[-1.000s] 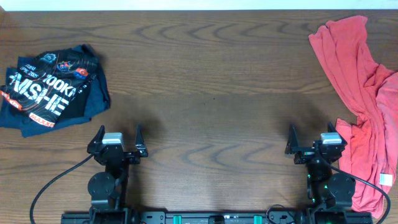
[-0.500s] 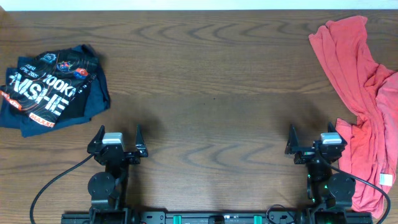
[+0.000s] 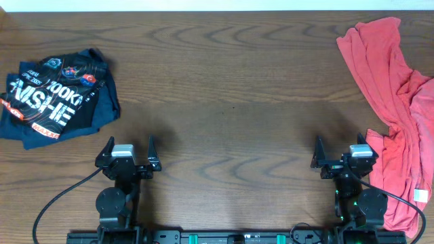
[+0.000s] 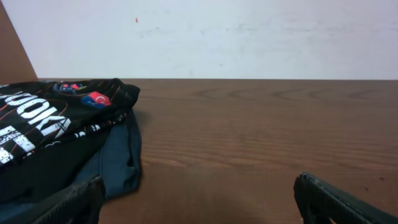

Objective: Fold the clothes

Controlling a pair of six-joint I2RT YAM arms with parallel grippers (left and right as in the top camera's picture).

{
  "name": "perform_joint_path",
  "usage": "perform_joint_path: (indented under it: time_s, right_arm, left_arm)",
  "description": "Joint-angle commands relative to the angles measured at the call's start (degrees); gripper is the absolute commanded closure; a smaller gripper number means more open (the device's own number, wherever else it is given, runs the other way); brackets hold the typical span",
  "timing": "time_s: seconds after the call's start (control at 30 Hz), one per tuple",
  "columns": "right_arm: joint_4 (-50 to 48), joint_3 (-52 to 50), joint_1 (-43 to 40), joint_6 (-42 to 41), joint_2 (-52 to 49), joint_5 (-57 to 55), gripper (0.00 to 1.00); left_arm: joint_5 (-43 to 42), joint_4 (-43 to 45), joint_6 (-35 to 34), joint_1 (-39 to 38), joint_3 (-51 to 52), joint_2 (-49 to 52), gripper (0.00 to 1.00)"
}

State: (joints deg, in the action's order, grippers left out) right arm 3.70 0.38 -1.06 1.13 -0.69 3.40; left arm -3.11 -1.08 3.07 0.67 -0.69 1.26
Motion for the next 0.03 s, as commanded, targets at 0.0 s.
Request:
perform_joint_path:
  time_s: [0.0]
  right_arm:
    - [0.3,-0.1,-0.5,0.2,0.4,0.2,0.01]
  left_arm:
    - [-0.7,-2.7,0.7,0.3,0.4,0.1,0.02]
